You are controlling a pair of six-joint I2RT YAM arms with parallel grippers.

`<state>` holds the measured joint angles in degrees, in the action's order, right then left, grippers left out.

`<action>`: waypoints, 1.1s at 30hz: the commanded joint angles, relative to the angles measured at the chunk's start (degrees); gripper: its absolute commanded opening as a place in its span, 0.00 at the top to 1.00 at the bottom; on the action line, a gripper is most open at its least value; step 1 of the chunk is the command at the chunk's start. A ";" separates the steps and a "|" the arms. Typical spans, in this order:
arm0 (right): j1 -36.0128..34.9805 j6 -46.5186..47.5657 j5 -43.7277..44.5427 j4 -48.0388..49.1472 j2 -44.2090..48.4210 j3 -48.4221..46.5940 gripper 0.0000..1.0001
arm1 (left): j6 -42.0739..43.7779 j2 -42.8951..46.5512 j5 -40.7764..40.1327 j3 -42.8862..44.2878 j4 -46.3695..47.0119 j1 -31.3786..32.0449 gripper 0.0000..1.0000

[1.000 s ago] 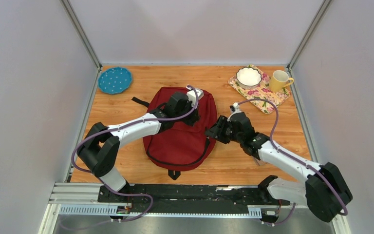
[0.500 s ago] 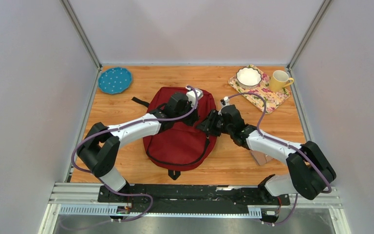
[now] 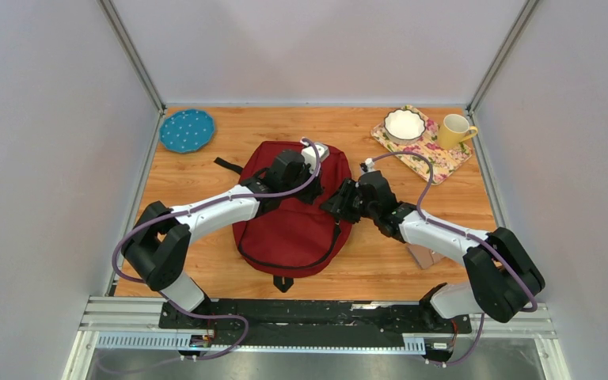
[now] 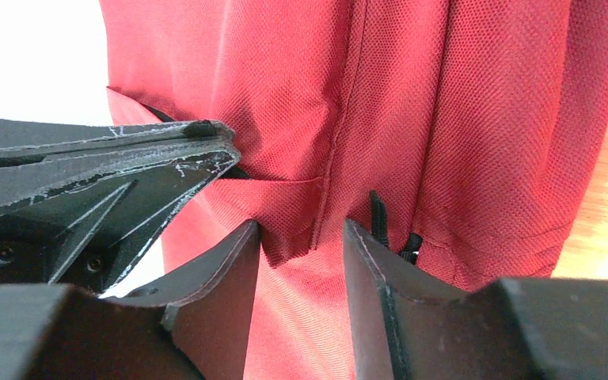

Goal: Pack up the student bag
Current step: Unzip the student bag at the center of the board.

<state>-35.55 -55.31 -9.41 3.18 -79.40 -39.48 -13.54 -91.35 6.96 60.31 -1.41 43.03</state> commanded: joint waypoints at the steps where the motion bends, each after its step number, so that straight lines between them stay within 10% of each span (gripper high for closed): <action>1: -0.22 0.47 -0.16 3.04 0.30 -1.74 0.54 | 0.80 1.97 0.16 -0.02 1.67 -0.13 1.00; 11: -0.22 -0.06 -4.48 7.28 -2.61 -1.74 1.00 | 0.88 2.84 0.25 -1.42 2.03 -0.13 1.00; 21: 0.30 2.49 2.47 0.34 2.40 2.91 1.00 | 7.47 8.11 -6.70 -6.16 -5.44 -4.26 1.00; 33: 0.83 2.93 2.47 -0.37 3.55 4.07 1.00 | 5.54 21.39 -3.18 -19.97 -5.53 -25.35 1.00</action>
<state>-35.44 -54.19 -8.93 6.00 -77.47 -35.79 -8.75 -72.95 3.60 42.17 -5.17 21.74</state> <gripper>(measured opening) 0.011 0.007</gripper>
